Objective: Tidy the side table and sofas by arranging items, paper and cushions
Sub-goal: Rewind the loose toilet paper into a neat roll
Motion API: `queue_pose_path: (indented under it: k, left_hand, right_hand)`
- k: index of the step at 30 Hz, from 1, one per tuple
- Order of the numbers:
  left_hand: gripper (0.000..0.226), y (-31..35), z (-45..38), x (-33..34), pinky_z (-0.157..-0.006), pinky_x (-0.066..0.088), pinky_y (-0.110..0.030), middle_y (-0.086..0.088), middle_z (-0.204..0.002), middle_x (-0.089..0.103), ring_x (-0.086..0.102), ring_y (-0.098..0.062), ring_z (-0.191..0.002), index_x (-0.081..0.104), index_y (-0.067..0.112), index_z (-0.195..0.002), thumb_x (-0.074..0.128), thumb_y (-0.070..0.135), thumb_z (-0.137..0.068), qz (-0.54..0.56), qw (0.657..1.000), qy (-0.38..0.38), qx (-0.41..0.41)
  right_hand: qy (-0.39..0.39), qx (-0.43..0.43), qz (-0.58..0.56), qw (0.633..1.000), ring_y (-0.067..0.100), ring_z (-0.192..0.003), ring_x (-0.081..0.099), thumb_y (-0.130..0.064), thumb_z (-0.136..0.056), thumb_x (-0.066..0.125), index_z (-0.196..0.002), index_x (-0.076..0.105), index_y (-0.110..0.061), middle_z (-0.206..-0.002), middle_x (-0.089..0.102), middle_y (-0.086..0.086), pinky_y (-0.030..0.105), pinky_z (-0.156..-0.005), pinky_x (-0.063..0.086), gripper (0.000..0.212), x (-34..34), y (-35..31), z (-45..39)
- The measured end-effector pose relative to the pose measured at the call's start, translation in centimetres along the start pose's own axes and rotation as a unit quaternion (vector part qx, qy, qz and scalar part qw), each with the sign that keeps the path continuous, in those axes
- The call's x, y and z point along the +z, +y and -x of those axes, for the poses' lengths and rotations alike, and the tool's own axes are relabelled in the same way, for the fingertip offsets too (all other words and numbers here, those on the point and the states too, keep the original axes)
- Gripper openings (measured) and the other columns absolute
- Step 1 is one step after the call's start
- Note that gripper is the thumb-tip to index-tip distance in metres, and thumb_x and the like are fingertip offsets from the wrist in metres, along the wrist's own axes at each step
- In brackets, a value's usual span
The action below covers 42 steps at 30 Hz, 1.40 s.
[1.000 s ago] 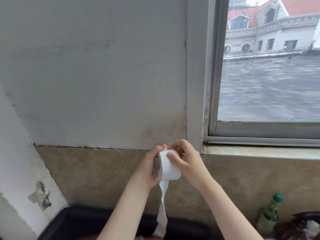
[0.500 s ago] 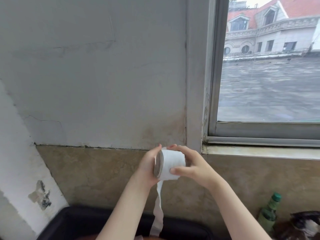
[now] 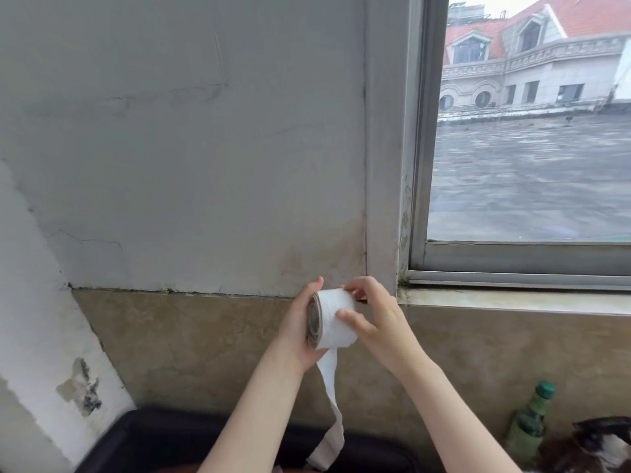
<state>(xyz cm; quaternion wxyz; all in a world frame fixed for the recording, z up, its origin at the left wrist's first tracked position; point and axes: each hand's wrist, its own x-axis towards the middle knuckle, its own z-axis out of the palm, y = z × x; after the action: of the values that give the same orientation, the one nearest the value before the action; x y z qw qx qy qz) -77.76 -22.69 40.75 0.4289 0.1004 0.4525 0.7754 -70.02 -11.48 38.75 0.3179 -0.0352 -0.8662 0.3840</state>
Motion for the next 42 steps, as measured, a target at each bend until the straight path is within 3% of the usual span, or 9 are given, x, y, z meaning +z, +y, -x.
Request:
queue_pose_path:
  k: [4, 8, 18, 22, 27, 31, 35, 38, 42]
  left_hand:
    - [0.061, 0.3, 0.0, 0.5, -0.081, 0.048, -0.042, -0.019, -0.091, 0.070, 0.064, -0.031, -0.088, 0.066, 0.000, -0.102, 0.047, 0.056, -0.089, 0.052, 0.998, 0.036, 0.011]
    - [0.077, 0.1, -0.3, 0.4, -0.087, 0.048, -0.043, -0.021, -0.104, 0.069, 0.062, -0.032, -0.102, 0.061, -0.001, -0.110, 0.024, 0.065, -0.093, 0.072, 0.997, 0.035, 0.007]
    - [0.038, 0.0, 0.0, 0.4, -0.057, 0.058, -0.031, -0.017, -0.085, 0.071, 0.071, -0.027, -0.074, 0.062, 0.001, -0.102, 0.032, 0.024, -0.103, 0.060, 0.998, 0.000, 0.022]
    - [0.063, 0.7, -0.1, 0.4, -0.084, 0.048, -0.045, -0.020, -0.092, 0.071, 0.062, -0.033, -0.096, 0.060, 0.000, -0.107, 0.026, 0.051, -0.099, 0.046, 0.999, 0.010, -0.011]
    - [0.071, 1.4, -0.5, -0.2, -0.091, 0.045, -0.044, -0.021, -0.105, 0.068, 0.061, -0.033, -0.101, 0.060, -0.002, -0.114, 0.020, 0.055, -0.098, -0.042, 0.999, -0.007, -0.013]
    - [0.069, 1.5, -0.3, -0.3, -0.080, 0.049, -0.037, -0.018, -0.100, 0.067, 0.064, -0.029, -0.091, 0.068, 0.000, -0.106, 0.044, 0.062, -0.083, -0.083, 0.996, -0.038, -0.015]
    - [0.044, 0.8, 0.0, -0.3, -0.062, 0.053, -0.026, -0.012, -0.080, 0.069, 0.067, -0.020, -0.070, 0.076, 0.006, -0.078, 0.055, 0.044, -0.078, -0.074, 0.996, -0.048, 0.002]
    - [0.037, 0.4, -0.3, -0.1, -0.055, 0.050, -0.024, -0.009, -0.071, 0.067, 0.064, -0.019, -0.062, 0.075, 0.008, -0.070, 0.055, 0.039, -0.076, -0.033, 0.999, -0.008, 0.024]
    - [0.043, -0.3, -0.7, 0.4, -0.058, 0.054, -0.030, -0.014, -0.073, 0.068, 0.068, -0.025, -0.062, 0.071, 0.004, -0.077, 0.052, 0.041, -0.089, 0.065, 0.997, 0.040, 0.023]
  right_hand:
    - [-0.073, -0.067, 0.069, 0.993, -0.021, -0.122, 0.020, -0.048, -0.060, 0.078, -0.130, 0.037, -0.038, -0.127, 0.027, -0.038, 0.021, -0.106, 0.018, 0.082, 0.3, 0.5, 0.0]
    - [-0.002, -0.071, -0.018, 0.997, -0.011, -0.117, 0.041, -0.025, -0.060, 0.080, -0.113, 0.048, -0.043, -0.117, 0.047, -0.037, 0.037, -0.102, 0.032, 0.065, 0.0, 0.3, -0.2]
    - [0.027, -0.100, -0.205, 0.973, 0.014, -0.121, 0.050, -0.015, -0.061, 0.077, -0.110, 0.059, -0.026, -0.121, 0.056, -0.008, 0.017, -0.095, 0.039, 0.053, -0.1, -0.2, 0.1]
    - [-0.017, -0.082, -0.161, 0.983, 0.008, -0.115, 0.051, -0.029, -0.057, 0.081, -0.109, 0.057, -0.030, -0.117, 0.055, -0.021, 0.018, -0.094, 0.040, 0.058, -0.9, -0.2, 0.0]
    - [-0.090, -0.069, -0.072, 0.991, 0.007, -0.112, 0.048, -0.031, -0.059, 0.080, -0.106, 0.053, -0.052, -0.110, 0.053, -0.028, 0.043, -0.101, 0.035, 0.058, -1.8, -0.5, -0.1]
    - [-0.180, 0.050, -0.033, 0.982, 0.008, -0.102, 0.030, -0.056, -0.075, 0.056, -0.100, 0.042, -0.058, -0.091, 0.040, -0.020, 0.029, -0.093, 0.028, 0.029, -2.2, -1.3, -0.2]
    - [-0.063, -0.018, 0.087, 0.994, -0.003, -0.094, 0.030, -0.070, -0.076, 0.025, -0.093, 0.043, -0.040, -0.089, 0.043, -0.023, 0.024, -0.082, 0.019, 0.039, -0.9, -1.0, -0.2]
    - [0.024, -0.043, 0.087, 0.995, -0.003, -0.101, 0.033, -0.068, -0.078, 0.037, -0.110, 0.051, -0.024, -0.108, 0.045, -0.019, 0.017, -0.090, 0.018, 0.056, -0.2, -0.1, 0.0]
    - [-0.022, -0.085, 0.116, 0.989, -0.014, -0.121, 0.020, -0.051, -0.065, 0.074, -0.132, 0.040, -0.024, -0.128, 0.029, -0.027, 0.014, -0.101, 0.009, 0.080, 0.9, 0.6, 0.2]
